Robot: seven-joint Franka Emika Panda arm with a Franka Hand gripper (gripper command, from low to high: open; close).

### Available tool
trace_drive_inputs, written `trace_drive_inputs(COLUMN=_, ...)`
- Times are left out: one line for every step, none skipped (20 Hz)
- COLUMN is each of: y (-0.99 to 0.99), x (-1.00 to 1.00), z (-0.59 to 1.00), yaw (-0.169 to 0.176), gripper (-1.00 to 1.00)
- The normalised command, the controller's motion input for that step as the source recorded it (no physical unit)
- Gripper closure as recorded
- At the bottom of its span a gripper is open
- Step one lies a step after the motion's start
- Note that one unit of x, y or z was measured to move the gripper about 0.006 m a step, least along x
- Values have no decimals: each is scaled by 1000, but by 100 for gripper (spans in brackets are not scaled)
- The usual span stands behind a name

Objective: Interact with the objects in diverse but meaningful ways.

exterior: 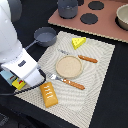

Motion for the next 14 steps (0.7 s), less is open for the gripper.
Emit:
trace_drive_inputs(y=23, x=194, z=671, yaw=-9, gripper=-100)
trace_drive_inputs(y=0, x=149, z=654, yaw=-10, gripper=-100)
trace_drive_inputs(y=0, x=114, z=571, yaw=-12, gripper=-100)
trace_drive_inputs(y=0, x=40, z=511, yaw=-13, gripper=-100)
trace_drive_inputs(y=0, x=23, z=503, yaw=-14, gripper=-100)
trace_drive_inputs(y=0, x=26, z=606, yaw=-28, gripper=-100)
trace_drive_inputs(y=0, x=54, z=757, yaw=-45, gripper=-100)
trace_drive_inputs(y=0, x=31, z=871, yaw=-52, gripper=-100)
trace_drive_inputs(y=31, x=9, z=929, yaw=-60, gripper=-100)
trace_drive_inputs(y=37, x=0, z=977, yaw=-73, gripper=-100)
trace_drive_inputs(y=69, x=0, z=963, yaw=-84, gripper=-100)
trace_drive_inputs(y=86, x=0, z=926, yaw=-91, gripper=-100)
trace_drive_inputs(y=103, x=0, z=820, yaw=-103, gripper=-100)
trace_drive_inputs(y=71, x=-20, z=634, yaw=-131, gripper=-100)
